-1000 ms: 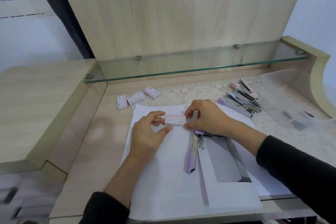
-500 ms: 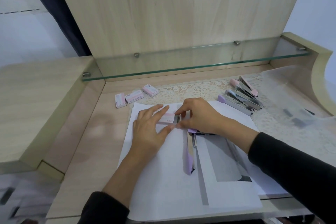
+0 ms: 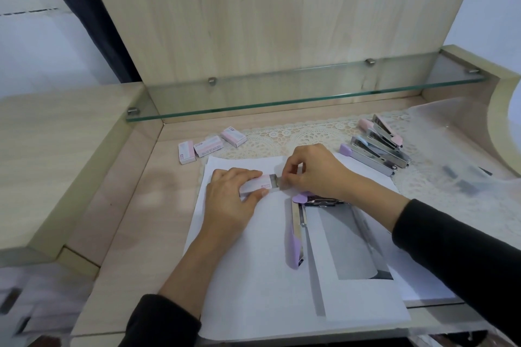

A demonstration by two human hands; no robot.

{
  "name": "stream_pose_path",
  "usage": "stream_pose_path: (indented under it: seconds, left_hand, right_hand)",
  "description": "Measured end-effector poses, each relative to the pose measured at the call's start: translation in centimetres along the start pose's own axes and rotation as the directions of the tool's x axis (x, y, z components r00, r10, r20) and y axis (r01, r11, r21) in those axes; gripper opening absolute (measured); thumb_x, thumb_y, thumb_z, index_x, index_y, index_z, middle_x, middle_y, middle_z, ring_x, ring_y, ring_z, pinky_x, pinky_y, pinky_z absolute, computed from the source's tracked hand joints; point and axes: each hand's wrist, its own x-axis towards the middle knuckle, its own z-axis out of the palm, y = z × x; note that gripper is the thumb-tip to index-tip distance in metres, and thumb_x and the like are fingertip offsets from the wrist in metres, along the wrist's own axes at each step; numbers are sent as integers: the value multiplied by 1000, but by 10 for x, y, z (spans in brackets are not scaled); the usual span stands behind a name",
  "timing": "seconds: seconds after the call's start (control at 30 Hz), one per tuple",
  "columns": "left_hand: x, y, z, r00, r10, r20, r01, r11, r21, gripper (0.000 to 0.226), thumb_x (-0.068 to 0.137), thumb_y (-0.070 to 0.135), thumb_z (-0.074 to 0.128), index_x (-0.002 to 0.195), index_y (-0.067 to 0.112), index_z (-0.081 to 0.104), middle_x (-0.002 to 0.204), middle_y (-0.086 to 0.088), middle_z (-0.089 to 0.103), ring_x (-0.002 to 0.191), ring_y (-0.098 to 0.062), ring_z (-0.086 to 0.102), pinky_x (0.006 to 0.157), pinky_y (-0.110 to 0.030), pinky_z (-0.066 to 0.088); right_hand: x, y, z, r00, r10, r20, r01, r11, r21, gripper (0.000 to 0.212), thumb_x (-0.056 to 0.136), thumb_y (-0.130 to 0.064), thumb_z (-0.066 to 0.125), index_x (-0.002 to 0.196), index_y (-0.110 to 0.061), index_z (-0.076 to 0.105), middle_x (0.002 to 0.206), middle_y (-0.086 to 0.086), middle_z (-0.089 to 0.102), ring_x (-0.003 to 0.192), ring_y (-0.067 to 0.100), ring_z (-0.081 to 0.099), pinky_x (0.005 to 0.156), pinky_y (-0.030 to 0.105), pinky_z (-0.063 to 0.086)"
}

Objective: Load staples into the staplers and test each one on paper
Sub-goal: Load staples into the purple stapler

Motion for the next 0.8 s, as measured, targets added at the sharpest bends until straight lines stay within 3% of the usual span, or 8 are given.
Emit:
stream_pose_path:
  seconds: [0.1, 0.23, 0.3, 0.37, 0.6, 0.63, 0.7, 0.8]
  left_hand:
    - [0, 0, -1, 1000, 2, 5, -2, 1000, -10, 40, 72, 43, 55, 103, 21, 67, 100, 14, 59, 98, -13, 42, 88, -28, 35]
    - [1, 0, -1, 1000, 17, -6, -17, 1000, -22, 37, 71, 40, 57, 100, 20, 68, 94, 19, 54, 96, -13, 43, 86, -28, 36]
    - [1, 0, 0, 1000, 21, -10, -22, 1000, -21, 36, 71, 39, 57, 99, 20, 68, 93, 20, 54, 95, -13, 42, 85, -28, 35]
    - [1, 0, 0, 1000, 23, -9, -24, 1000, -18, 36, 71, 39, 57, 99, 21, 67, 93, 21, 53, 94, -12, 41, 85, -28, 35]
    - [1, 0, 0, 1000, 27, -5, -27, 1000, -6, 39, 71, 42, 55, 101, 20, 67, 96, 18, 54, 96, -10, 40, 84, -22, 31]
    - [1, 0, 0, 1000, 26, -6, -26, 1000, -3, 39, 71, 42, 55, 101, 20, 67, 96, 18, 54, 96, -10, 40, 84, -22, 31]
    - [1, 1, -1, 1000, 23, -7, -23, 1000, -1, 39, 71, 42, 55, 101, 20, 67, 95, 19, 54, 96, -11, 40, 84, -22, 30]
    - [1, 1, -1, 1000, 24, -10, -24, 1000, -5, 38, 71, 43, 56, 100, 21, 68, 94, 18, 55, 97, -11, 41, 84, -23, 31]
  right_hand:
    - [8, -3, 5, 995, 83, -45, -84, 996, -9, 11, 78, -9, 63, 75, -7, 74, 77, 9, 69, 65, 13, 54, 65, 28, 47]
    - [16, -7, 7, 983, 181, -18, -180, 982, 51, 13, 70, -20, 76, 69, -7, 75, 66, 13, 67, 63, 17, 51, 64, 34, 48]
    - [19, -8, 9, 977, 213, -16, -212, 976, 45, 19, 66, -22, 78, 70, -3, 74, 70, 19, 68, 63, 19, 49, 64, 37, 48]
    - [22, -8, 11, 970, 244, -14, -244, 969, 36, 23, 65, -19, 78, 74, 2, 73, 68, 23, 64, 63, 20, 46, 60, 34, 44]
    - [23, -14, 11, 957, 290, 4, -290, 957, 3, 23, 61, -15, 74, 70, 6, 69, 45, 4, 44, 55, 19, 39, 52, 27, 33]
    - [22, -16, 11, 956, 294, -1, -294, 956, -20, 16, 61, -13, 71, 61, 2, 65, 35, -1, 38, 52, 19, 35, 49, 25, 30]
    - [22, -19, 10, 956, 294, 5, -294, 955, -49, 28, 62, -9, 66, 45, -8, 44, 21, -2, 23, 47, 18, 26, 44, 22, 22]
    - [22, -23, 9, 967, 256, -6, -256, 964, -72, 41, 65, -7, 64, 44, -12, 29, 33, -1, 24, 46, 18, 21, 42, 23, 18]
